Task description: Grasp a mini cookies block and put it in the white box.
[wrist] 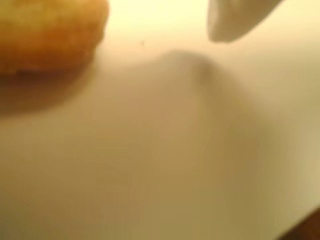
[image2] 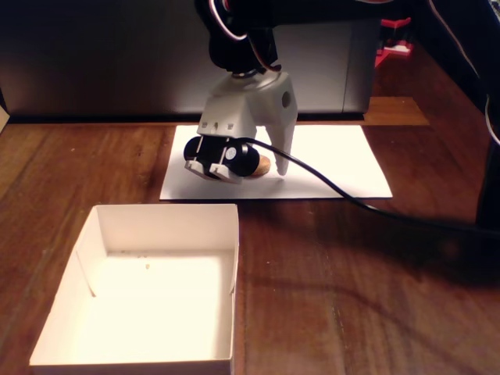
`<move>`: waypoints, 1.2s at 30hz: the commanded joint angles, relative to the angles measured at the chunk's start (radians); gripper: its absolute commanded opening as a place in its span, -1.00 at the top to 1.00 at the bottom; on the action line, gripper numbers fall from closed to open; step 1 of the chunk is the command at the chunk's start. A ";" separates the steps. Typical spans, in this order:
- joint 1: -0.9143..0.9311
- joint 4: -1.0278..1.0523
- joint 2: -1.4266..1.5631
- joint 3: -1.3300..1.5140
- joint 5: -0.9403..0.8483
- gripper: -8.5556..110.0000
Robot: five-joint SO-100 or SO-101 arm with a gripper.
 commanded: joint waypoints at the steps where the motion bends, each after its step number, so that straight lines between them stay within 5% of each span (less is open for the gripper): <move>1: 0.000 0.012 0.040 -0.106 0.002 0.17; 27: 0.035 0.029 0.003 -0.132 0.008 0.18; 36: 0.040 0.035 0.000 -0.133 0.011 0.37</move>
